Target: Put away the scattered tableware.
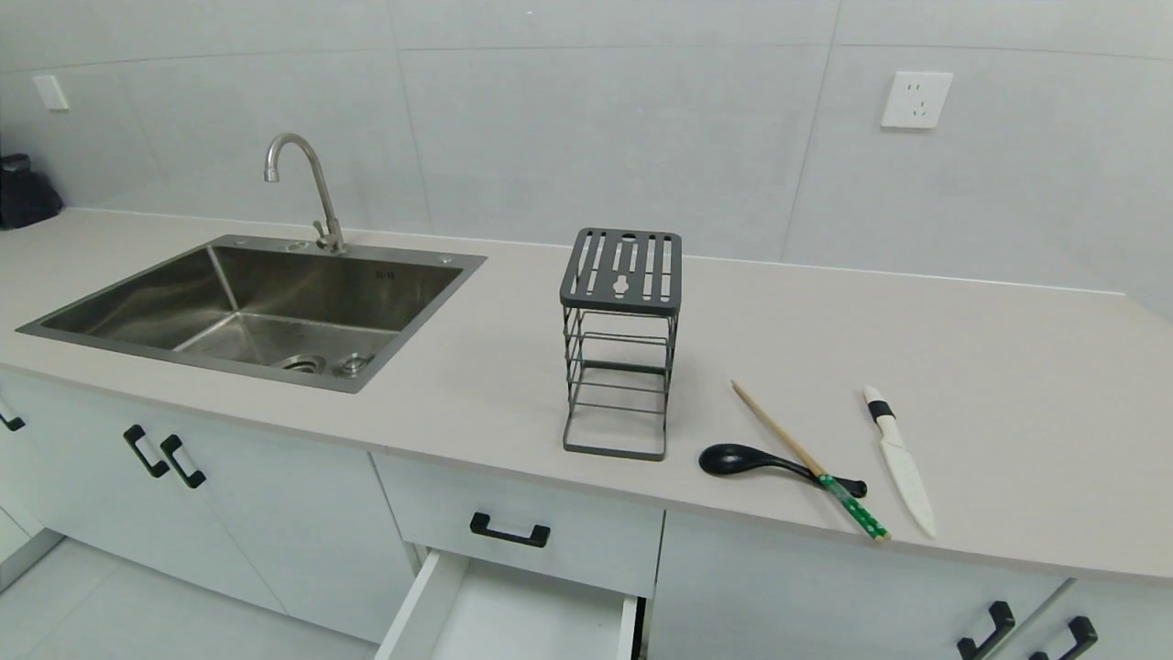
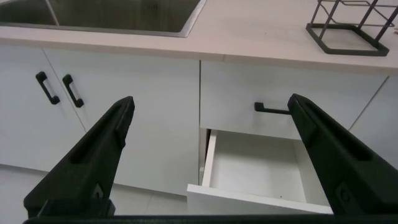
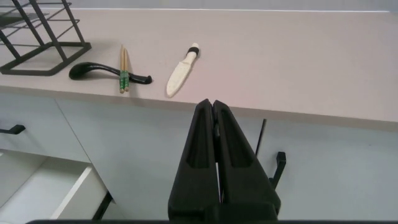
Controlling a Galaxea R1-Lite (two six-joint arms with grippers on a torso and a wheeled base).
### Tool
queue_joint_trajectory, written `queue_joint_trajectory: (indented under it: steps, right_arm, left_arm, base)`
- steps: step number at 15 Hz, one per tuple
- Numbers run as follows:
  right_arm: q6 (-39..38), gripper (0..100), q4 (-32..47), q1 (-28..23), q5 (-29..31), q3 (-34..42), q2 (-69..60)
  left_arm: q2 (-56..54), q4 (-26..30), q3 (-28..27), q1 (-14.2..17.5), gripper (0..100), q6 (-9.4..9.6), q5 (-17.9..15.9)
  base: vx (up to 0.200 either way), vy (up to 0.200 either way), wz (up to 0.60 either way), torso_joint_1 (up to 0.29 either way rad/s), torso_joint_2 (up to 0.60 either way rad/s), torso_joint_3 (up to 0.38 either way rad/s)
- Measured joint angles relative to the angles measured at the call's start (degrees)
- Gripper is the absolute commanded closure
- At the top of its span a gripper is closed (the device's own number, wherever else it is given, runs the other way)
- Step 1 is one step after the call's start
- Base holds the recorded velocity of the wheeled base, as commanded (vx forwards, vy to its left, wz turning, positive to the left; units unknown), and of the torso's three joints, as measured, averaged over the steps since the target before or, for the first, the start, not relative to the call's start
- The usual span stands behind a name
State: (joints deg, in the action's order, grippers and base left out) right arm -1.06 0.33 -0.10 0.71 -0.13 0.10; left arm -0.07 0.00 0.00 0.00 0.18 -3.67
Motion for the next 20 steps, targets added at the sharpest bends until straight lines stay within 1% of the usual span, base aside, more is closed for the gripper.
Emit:
queue_joint_trajectory:
  steps: [5, 6, 14, 15, 16, 17, 18, 19, 20]
  right_arm:
    - [1.17, 100, -0.11, 0.0, -0.11, 0.02, 0.0]
    - [0.99, 0, -0.11, 0.0, -0.11, 0.02, 0.0]
    - [0.84, 0, -0.04, -0.04, -0.17, 0.02, 0.0]
    - [0.74, 0, -1.28, -0.04, -0.2, 0.02, 0.0]
    - [0.73, 0, -5.06, -0.09, -0.35, -0.07, 0.01]
    - [0.85, 0, -8.16, -0.11, -1.08, -1.1, 0.17]
    - [1.01, 0, -9.22, -0.11, -2.94, -3.0, 0.67]
    - [1.08, 0, -9.14, -0.09, -5.27, -4.9, 1.63]
    - [1.19, 0, -9.02, 0.15, -9.65, -7.35, 3.1]
  left_arm:
    - [0.0, 0.0, 0.0, 0.0, 0, 0.0, -0.02]
    - [0.0, 0.0, 0.0, 0.0, 0, 0.0, -0.02]
    - [0.0, 0.0, 0.0, 0.0, 0, 0.0, 0.0]
    - [0.0, 0.0, 0.0, 0.0, 0, 0.0, -0.02]
    - [0.0, 0.0, 0.0, 0.0, 0, -0.02, 0.0]
    - [0.0, 0.0, 0.0, 0.0, 0, 0.0, -0.02]
    - [0.0, 0.0, 0.0, 0.0, 0, 0.0, 0.0]
    - [0.0, 0.0, 0.0, 0.0, 0, 0.0, -0.02]
    - [0.0, 0.0, 0.0, 0.0, 0, 0.0, -0.02]
  base:
    - [0.0, 0.0, 0.0, 0.046, -0.1, -0.041]
    - [0.0, 0.0, 0.0, 0.0, 0.0, 0.0]
    - [0.0, 0.0, 0.0, 0.0, 0.0, 0.0]
    - [0.0, 0.0, 0.0, 0.0, 0.0, 0.0]
    - [0.0, 0.0, 0.0, 0.0, 0.0, 0.0]
    - [0.0, 0.0, 0.0, 0.0, 0.0, 0.0]
    - [0.0, 0.0, 0.0, 0.0, 0.0, 0.0]
    - [0.0, 0.0, 0.0, 0.0, 0.0, 0.0]
    - [0.0, 0.0, 0.0, 0.0, 0.0, 0.0]
